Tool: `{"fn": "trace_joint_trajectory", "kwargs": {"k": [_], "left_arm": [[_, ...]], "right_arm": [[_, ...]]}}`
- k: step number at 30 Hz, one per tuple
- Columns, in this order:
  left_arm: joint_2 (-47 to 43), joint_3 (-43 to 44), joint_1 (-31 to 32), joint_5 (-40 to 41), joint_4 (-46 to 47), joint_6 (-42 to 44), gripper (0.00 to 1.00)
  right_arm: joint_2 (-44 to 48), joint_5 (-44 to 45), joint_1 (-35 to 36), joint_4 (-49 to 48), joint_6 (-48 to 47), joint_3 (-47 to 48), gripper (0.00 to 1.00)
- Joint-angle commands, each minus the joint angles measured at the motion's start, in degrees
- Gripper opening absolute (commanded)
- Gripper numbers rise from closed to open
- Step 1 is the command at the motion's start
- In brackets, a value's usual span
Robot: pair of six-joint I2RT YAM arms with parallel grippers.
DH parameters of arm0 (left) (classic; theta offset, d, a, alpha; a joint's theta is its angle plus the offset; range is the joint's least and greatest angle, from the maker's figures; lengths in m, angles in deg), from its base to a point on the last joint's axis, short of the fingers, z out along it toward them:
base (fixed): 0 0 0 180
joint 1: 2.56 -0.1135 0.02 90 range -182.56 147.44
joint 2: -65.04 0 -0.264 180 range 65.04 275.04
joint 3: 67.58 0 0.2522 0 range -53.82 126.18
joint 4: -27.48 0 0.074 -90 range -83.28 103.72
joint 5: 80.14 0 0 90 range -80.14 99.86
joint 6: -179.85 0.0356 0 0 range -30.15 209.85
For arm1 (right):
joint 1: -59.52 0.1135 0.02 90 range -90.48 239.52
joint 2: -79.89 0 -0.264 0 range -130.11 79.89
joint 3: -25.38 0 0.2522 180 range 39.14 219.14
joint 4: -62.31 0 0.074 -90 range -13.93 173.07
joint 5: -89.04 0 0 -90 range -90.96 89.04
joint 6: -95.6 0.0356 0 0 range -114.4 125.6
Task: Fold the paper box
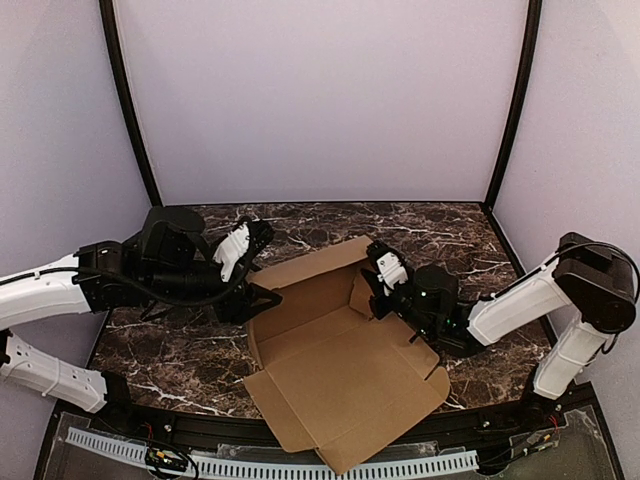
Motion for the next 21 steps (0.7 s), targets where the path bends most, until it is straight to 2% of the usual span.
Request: {"fn": "trace_joint_trajectory", "kwargs": {"k": [1, 11, 16, 21], "left_arm": [[1.4, -1.3, 2.7, -21.2, -1.4, 2.4, 0.61], [3.8, -6.2, 2.7, -15.8, -1.4, 1.3, 0.61], [5.2, -9.9, 2.8, -19.4, 0.8, -0.9, 0.66], [6.3, -12.0, 2.8, -25.0, 3.1, -3.2, 0.76]], "right_arm": [[-1.7, -1.5, -0.1, 1.2, -4.6, 2.9, 0.00], [-2.1, 2.6, -0.2, 0.9, -4.8, 4.1, 0.00], [-2.3, 3.9, -0.4, 1.0, -4.8, 5.1, 0.00], [-2.2, 4.1, -0.5, 0.7, -4.4, 5.8, 0.00]]}}
